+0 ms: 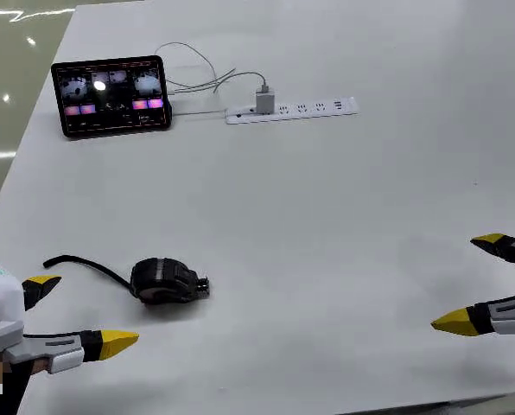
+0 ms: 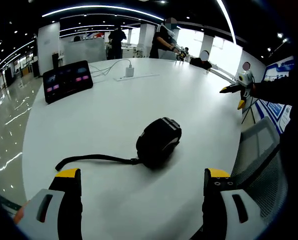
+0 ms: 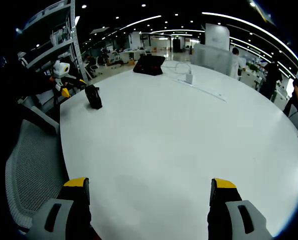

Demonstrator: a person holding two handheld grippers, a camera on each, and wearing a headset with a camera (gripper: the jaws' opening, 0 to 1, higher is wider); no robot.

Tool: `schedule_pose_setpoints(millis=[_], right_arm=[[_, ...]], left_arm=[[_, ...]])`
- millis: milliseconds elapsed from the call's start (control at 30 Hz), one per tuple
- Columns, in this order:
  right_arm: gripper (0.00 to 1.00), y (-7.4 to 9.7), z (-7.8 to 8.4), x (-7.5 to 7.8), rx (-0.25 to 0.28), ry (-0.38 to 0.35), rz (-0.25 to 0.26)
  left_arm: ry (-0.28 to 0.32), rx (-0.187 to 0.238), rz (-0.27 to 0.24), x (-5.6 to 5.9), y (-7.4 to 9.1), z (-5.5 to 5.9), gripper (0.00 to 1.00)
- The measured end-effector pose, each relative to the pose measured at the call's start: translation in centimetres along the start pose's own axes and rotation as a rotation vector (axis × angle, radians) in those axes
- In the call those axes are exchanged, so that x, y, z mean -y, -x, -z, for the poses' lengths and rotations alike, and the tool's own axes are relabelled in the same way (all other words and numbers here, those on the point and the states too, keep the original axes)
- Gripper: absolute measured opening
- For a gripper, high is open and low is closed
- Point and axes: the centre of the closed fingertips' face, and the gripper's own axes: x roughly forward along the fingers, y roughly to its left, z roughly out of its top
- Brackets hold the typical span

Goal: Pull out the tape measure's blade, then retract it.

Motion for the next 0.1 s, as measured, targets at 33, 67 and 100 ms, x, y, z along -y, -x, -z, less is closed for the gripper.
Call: schedule_pose_setpoints(millis=[33,67,100], right_arm=[[0.99,-0.03,-0.03,-0.03,-0.001,0.002,-0.002],[0.99,-0.06,-0.1,-0.05,-0.002,0.01,-0.003],[0.99,-0.07,-0.14,-0.05,-0.003,0.013,-0.003]], left_arm=[[0.006,-0.002,0.004,0.03,0.01,0.04,0.99],[0.004,-0.001,-0.001,-0.09,0.01,0.03,0.99],[0.002,0.0,-0.001,-0.15,0.02,0.01,0.99]])
